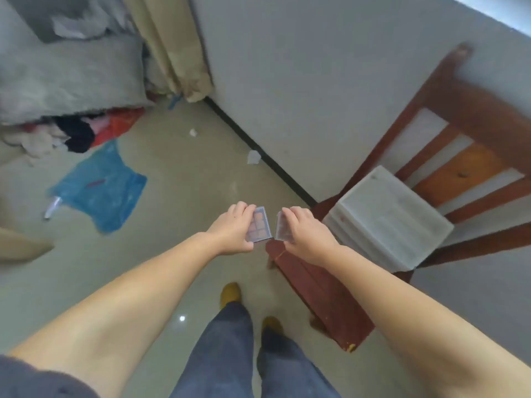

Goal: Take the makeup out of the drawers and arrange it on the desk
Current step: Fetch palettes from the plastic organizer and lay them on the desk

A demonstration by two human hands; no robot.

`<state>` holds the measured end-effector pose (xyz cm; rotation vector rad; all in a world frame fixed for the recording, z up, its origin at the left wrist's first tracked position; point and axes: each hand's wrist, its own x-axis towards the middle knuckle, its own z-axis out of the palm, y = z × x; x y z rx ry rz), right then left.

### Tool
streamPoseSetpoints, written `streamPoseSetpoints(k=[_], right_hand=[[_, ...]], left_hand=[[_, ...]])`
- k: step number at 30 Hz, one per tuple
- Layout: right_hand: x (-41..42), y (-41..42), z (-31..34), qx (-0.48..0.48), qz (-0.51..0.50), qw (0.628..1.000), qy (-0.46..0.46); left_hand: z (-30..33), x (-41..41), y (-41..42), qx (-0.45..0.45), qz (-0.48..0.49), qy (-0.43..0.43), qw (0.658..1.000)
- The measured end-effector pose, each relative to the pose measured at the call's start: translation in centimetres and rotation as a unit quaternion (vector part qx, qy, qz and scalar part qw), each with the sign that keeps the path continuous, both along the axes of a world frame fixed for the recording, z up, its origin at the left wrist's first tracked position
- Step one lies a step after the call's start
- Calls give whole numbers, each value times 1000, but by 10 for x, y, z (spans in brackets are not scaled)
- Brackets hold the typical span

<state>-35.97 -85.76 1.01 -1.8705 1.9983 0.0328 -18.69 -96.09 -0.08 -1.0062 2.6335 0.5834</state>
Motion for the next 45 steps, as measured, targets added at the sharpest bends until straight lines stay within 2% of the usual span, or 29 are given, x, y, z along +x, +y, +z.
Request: streamPoseSetpoints(k=[4, 7, 13, 18, 24, 31, 36, 39, 45], right_hand=[[58, -22, 24, -5, 151, 988, 33], [121, -31, 40, -14, 259, 965, 44], [290, -14, 62, -32, 471, 880, 54], [450, 49, 77, -57, 598, 798, 33], [632, 168, 85, -85, 701, 708, 6], [798, 288, 105, -109, 803, 586, -16], [892, 327, 103, -114, 845, 523, -7], [962, 345, 98, -140, 864, 484, -6], [1117, 361, 98, -156, 885, 438, -19]], left_hand=[[16, 94, 37, 2, 153, -4, 988], [32, 171, 75, 0, 283, 1, 959], [59, 335, 187, -37, 498, -2, 866], [77, 456, 316, -57, 619, -17, 783], [101, 581, 481, -84, 707, -54, 700], [116, 682, 640, -103, 815, -61, 567], [108, 741, 687, -99, 837, -76, 532], [104, 800, 703, -114, 837, -102, 526], [109, 940, 707, -122, 850, -101, 503]])
